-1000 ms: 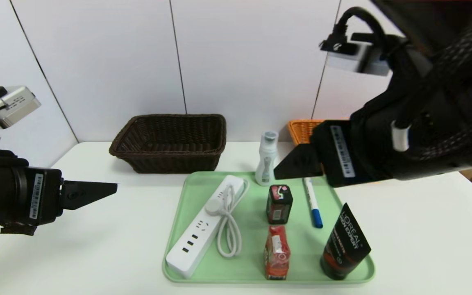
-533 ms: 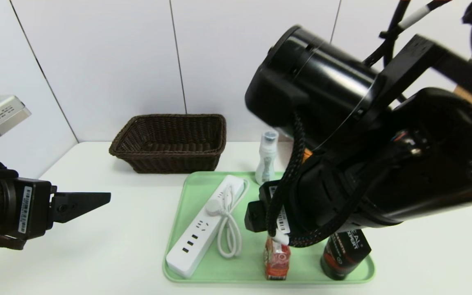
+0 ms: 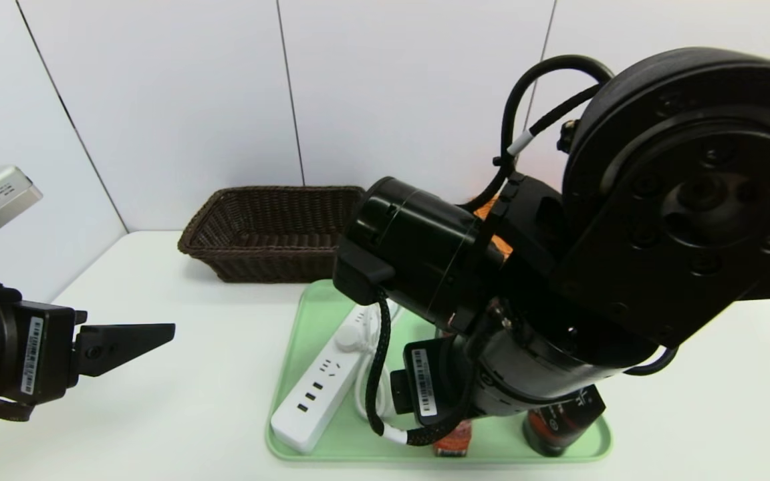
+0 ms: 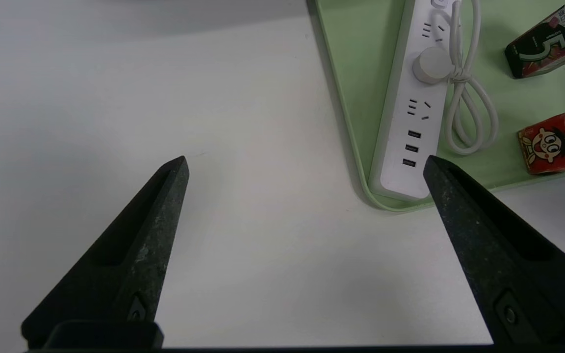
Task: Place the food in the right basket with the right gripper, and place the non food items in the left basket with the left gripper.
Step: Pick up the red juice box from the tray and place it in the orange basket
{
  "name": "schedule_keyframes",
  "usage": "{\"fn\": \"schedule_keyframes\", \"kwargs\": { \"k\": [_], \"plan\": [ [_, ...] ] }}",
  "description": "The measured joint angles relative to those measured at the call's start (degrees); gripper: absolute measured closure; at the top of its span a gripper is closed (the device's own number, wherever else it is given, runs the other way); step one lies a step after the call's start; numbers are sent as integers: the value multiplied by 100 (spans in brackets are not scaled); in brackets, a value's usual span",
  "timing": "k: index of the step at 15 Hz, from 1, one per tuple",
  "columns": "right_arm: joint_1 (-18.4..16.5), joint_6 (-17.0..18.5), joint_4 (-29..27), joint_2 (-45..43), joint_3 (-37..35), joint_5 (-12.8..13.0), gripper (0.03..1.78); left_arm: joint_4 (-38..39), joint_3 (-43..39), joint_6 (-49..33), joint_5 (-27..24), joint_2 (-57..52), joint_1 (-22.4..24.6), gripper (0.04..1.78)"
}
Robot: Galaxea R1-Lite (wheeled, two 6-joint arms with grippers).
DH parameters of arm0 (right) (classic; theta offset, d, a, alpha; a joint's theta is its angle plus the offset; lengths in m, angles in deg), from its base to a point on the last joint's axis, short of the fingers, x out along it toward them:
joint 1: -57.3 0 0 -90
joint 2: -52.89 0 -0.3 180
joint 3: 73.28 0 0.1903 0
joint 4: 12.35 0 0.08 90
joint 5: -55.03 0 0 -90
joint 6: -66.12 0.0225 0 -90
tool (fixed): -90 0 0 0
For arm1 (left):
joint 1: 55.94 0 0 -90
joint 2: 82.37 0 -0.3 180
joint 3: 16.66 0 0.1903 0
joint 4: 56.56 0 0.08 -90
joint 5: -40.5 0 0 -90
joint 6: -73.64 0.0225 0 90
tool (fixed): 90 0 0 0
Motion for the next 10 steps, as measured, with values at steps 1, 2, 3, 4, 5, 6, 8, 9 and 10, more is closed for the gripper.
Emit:
{"fn": "schedule_keyframes", "kwargs": {
  "k": [1,2,3,4,5,6,8,9,10],
  "plan": [
    [-5,5,-5,60,0,-4,11,0,-2,-2,-2,-5,0,13],
    [-9,6,-7,124,0,-9,11,0,-9,-5,-2,-13,0,13],
    [-27,24,-5,187,-2,-15,11,0,-9,-5,-5,-24,0,13],
    [-52,66,-5,267,-7,-17,11,2,-17,-2,-9,-46,0,13],
    [-79,85,-2,328,-10,-20,11,-2,-30,6,-6,-68,0,13],
    [-110,89,0,391,-10,-23,11,-5,-37,12,-6,-91,0,13],
    [-133,89,6,514,-10,-37,11,-7,-46,21,-6,-135,0,13],
    [-138,89,20,567,-11,-34,11,-5,-48,28,-11,-149,0,13],
    [-146,91,28,614,-11,-33,11,-2,-48,34,-13,-155,0,13]
  ]
}}
